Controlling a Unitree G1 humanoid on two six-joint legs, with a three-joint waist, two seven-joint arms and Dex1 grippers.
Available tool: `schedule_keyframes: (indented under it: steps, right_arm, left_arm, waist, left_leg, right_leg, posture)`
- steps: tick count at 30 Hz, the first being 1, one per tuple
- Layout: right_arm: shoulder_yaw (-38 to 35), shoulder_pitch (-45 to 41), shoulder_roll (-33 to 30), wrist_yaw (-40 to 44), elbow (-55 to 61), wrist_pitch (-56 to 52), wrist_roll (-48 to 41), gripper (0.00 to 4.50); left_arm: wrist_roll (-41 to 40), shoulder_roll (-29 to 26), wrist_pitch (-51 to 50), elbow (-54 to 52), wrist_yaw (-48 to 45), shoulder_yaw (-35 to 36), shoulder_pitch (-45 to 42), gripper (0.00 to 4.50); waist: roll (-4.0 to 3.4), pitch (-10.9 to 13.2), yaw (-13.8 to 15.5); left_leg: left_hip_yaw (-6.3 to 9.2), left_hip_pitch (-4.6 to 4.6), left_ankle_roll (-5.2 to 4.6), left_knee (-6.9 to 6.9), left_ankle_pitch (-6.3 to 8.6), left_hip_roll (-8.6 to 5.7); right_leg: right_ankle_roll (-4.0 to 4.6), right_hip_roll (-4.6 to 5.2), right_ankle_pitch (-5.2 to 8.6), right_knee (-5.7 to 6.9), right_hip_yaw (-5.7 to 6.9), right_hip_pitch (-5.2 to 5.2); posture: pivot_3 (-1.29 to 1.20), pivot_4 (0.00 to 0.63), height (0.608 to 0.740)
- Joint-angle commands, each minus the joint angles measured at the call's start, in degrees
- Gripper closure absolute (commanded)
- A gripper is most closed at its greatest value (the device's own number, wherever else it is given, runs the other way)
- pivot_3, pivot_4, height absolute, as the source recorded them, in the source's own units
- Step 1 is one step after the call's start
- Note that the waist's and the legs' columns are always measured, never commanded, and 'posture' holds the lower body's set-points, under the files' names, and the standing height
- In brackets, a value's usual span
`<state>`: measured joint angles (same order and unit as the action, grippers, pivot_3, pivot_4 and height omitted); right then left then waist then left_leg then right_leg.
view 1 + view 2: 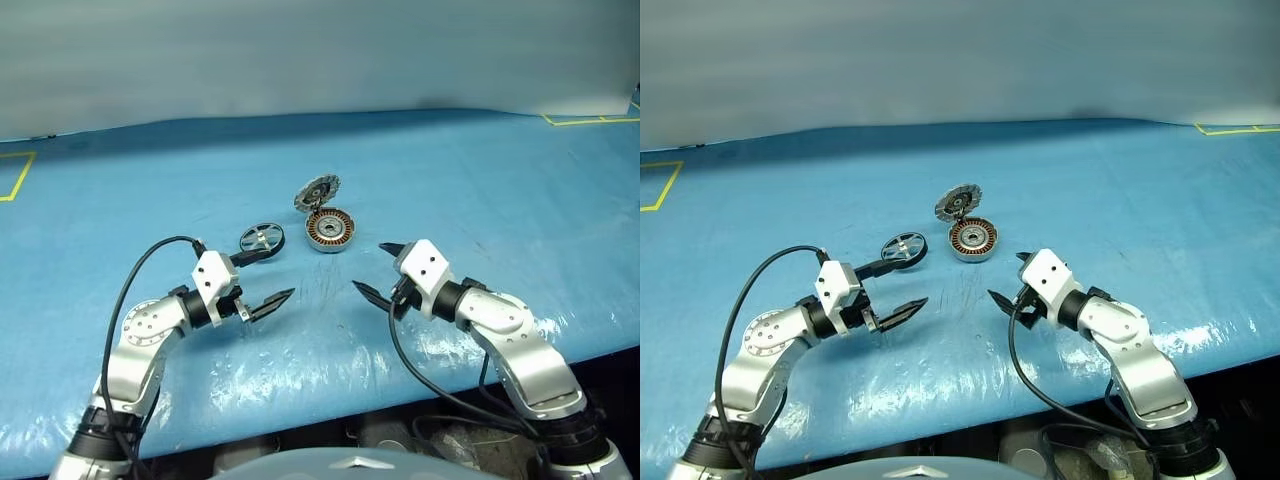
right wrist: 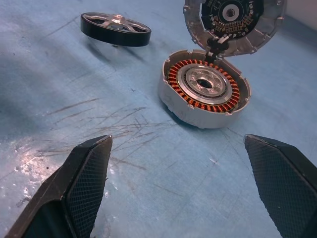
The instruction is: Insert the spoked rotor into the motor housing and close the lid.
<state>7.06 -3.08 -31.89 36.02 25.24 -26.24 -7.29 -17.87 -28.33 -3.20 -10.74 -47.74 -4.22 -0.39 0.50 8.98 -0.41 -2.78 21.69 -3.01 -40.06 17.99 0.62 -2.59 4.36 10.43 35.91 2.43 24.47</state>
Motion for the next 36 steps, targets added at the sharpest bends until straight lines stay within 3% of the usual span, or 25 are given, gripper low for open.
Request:
schedule_keyframes:
  steps: [1, 18, 29, 36]
  right_arm:
    - [-0.67, -0.60, -0.92, 0.73, 0.69, 1.40, -0.03, 0.02]
    - [0.96, -2.75, 0.33, -0.19, 0.00, 2.53, 1.85, 0.02]
    - [12.15, -23.60, -0.28, 6.33, -13.77, 3.36, 10.89, 0.02]
    - [20.72, -35.30, 0.33, 10.77, -27.32, 10.75, 19.37, 0.02]
  left_arm:
    - [0.03, -0.02, 0.60, -0.80, -0.20, 0.35, -0.57, 0.00]
    - [-1.28, -0.91, -0.40, -1.95, -1.30, 1.97, -1.35, 0.00]
    - [-0.29, -0.23, -1.57, -2.94, 0.47, 1.06, -1.77, 0.00]
    - [0.07, 0.11, -2.02, -6.58, 3.50, 1.89, 1.99, 0.00]
  waist:
    - [0.00, 0.00, 0.02]
    - [0.00, 0.00, -0.02]
    - [-0.01, 0.01, -0.21]
    - [-0.01, 0.01, -0.25]
  left_leg:
    - [0.00, 0.00, 0.00, 0.00, 0.00, 0.00]
    - [-0.01, 0.00, 0.07, 0.00, -0.04, 0.00]
    - [-0.02, 0.00, 0.16, -0.02, -0.10, -0.03]
    - [-0.04, 0.02, 0.13, 0.02, -0.08, -0.01]
  right_leg:
    - [0.00, 0.00, 0.00, 0.00, 0.00, 0.00]
    - [0.00, 0.00, 0.00, 0.00, 0.00, 0.00]
    - [-0.02, -0.04, -0.03, 0.02, 0.02, 0.02]
    - [-0.07, -0.01, -0.06, -0.02, 0.04, 0.04]
  posture:
    - [0.00, 0.150, 0.740]
    - [0.00, 0.150, 0.740]
    - [0.00, 0.150, 0.740]
    - [0.00, 0.150, 0.740]
